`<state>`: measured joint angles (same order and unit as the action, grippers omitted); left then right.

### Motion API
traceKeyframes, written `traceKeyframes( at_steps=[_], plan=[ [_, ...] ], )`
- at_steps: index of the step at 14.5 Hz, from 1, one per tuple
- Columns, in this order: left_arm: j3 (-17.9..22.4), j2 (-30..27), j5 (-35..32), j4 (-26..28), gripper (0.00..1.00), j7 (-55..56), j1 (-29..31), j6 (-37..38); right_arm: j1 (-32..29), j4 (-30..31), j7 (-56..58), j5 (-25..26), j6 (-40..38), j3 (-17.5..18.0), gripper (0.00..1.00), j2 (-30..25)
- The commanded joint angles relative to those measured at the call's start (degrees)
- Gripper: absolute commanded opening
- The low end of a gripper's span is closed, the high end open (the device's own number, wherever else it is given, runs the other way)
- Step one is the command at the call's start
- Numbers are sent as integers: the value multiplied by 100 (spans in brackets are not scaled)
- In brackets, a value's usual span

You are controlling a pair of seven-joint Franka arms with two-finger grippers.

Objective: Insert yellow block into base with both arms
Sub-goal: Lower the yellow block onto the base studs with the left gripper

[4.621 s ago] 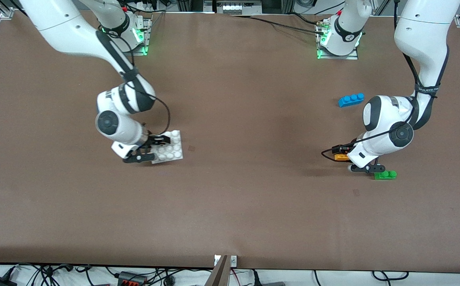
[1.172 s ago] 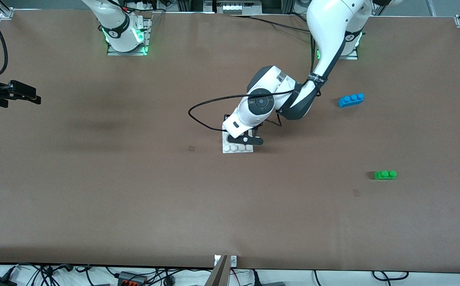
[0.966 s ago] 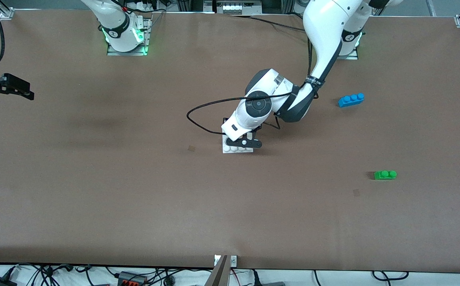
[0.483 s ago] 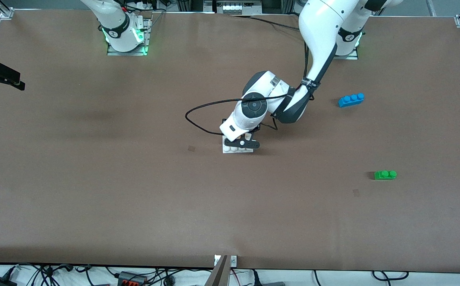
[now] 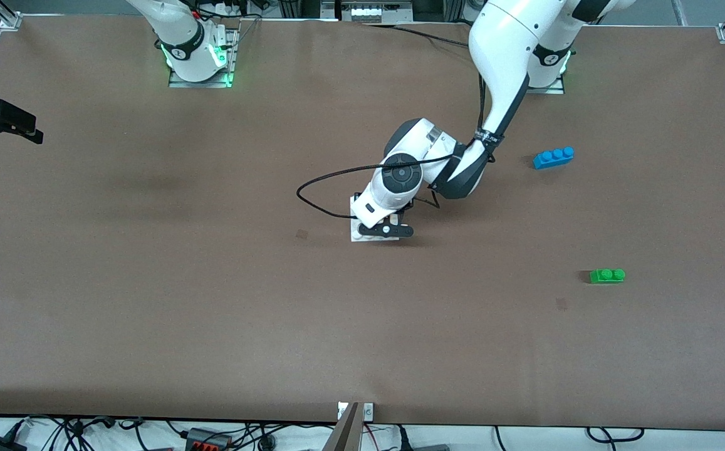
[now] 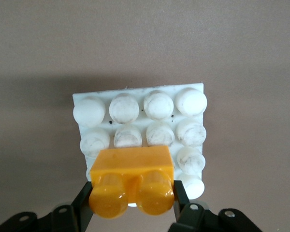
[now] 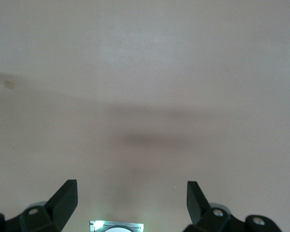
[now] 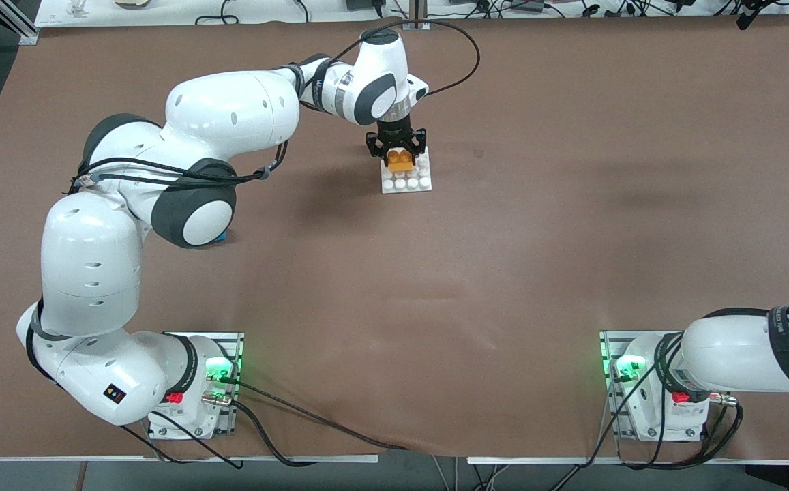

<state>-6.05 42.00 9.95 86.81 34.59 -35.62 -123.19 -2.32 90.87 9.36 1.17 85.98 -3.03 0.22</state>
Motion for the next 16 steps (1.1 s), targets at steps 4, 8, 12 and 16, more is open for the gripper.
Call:
traceKeyframes(
  at_steps=[4, 8, 12, 16],
  plan=[
    [113, 36, -98, -103, 51, 197, -146, 31, 91, 89, -48, -20, 51, -14, 100, -83],
    [113, 115, -90, -103, 51, 197, -208, 23, 91, 89, -48, -20, 33, -14, 100, -83],
    [139, 124, -90, -103, 51, 197, -217, 31, 91, 89, -48, -20, 16, -14, 100, -83],
    [209, 177, -90, -103, 51, 197, -252, 31, 118, 89, -48, -20, 16, -14, 100, -83]
  ],
)
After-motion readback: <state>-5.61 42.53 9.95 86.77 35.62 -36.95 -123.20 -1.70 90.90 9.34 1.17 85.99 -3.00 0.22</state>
